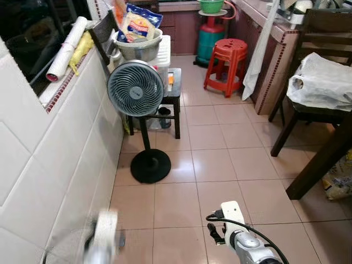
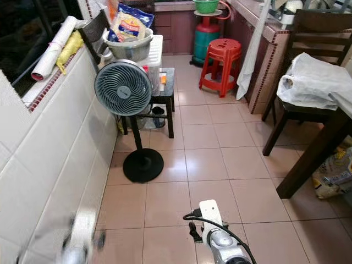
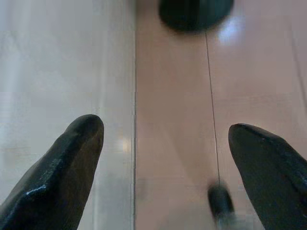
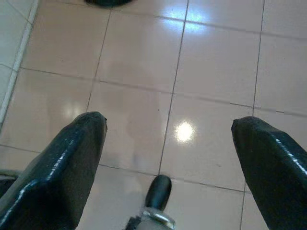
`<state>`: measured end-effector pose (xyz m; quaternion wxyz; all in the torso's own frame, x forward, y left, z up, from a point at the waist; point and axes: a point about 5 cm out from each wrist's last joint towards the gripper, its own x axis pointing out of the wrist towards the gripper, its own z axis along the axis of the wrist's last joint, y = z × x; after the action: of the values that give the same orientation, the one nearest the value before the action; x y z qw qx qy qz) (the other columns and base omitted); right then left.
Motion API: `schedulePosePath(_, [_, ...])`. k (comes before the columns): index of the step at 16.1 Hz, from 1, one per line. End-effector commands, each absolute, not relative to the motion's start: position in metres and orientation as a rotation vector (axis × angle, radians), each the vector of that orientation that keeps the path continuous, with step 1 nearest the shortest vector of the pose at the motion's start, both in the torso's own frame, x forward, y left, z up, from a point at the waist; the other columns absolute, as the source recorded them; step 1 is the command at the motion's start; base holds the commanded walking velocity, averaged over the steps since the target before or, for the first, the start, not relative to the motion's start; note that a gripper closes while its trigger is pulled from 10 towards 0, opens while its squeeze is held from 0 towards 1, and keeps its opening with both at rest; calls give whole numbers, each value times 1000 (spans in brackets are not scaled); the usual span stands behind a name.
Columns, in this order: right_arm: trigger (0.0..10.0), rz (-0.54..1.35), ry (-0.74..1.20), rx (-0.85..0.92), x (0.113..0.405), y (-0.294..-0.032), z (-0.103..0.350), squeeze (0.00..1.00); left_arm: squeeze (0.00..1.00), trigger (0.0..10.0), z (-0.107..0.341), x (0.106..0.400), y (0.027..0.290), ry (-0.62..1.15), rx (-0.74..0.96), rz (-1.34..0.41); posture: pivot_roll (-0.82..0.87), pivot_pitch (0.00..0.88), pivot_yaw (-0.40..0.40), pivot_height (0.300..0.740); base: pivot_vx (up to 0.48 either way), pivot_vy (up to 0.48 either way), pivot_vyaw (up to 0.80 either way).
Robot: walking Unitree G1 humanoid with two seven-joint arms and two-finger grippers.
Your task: Setting the table
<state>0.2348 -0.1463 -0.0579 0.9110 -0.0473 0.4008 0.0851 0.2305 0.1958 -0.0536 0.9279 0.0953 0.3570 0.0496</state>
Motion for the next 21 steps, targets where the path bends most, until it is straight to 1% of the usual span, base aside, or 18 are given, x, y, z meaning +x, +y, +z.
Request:
schedulePosePath(1, [10000,152,793,-70,246,-150,-50,0,0,10000,-39,250,196,658,200,96,-60,0,57,740,0,0,0])
schedulePosePath(2, [10000,164,741,-99,261,-148,-39,0,0,10000,-36,254,193,635,184,88,-59,0,57,740,0,0,0])
schedulePosePath(4, [10000,163,686,-63,278,-141,-25,0,0,10000,-31,262,185,606,138,72,-54,0,55,740,0,0,0])
schedulePosePath(6, [10000,179,682,-78,281,-138,-23,0,0,10000,-34,260,180,633,141,53,-53,0,56,740,0,0,0])
schedulePosePath(7, [10000,199,694,-106,279,-135,-25,0,0,10000,-44,249,175,687,139,28,-53,0,52,740,0,0,0])
schedulePosePath(9, [10000,224,745,-145,267,-134,-35,0,0,10000,-64,222,173,807,113,24,-50,0,48,740,0,0,0])
schedulePosePath(12, [10000,245,805,-179,248,-139,-49,0,0,10000,-77,196,180,878,115,36,-48,0,41,740,0,0,0])
schedulePosePath(15, [10000,230,840,-203,237,-148,-57,0,0,10000,-83,183,183,916,128,40,-52,6,40,740,0,0,0])
schedulePosePath(18, [10000,180,864,-210,233,-159,-59,0,0,10000,-85,180,183,925,163,29,-65,9,43,740,0,0,0])
schedulePosePath(21, [10000,171,873,-212,231,-163,-61,0,0,10000,-86,178,181,934,166,19,-77,14,44,740,0,0,0])
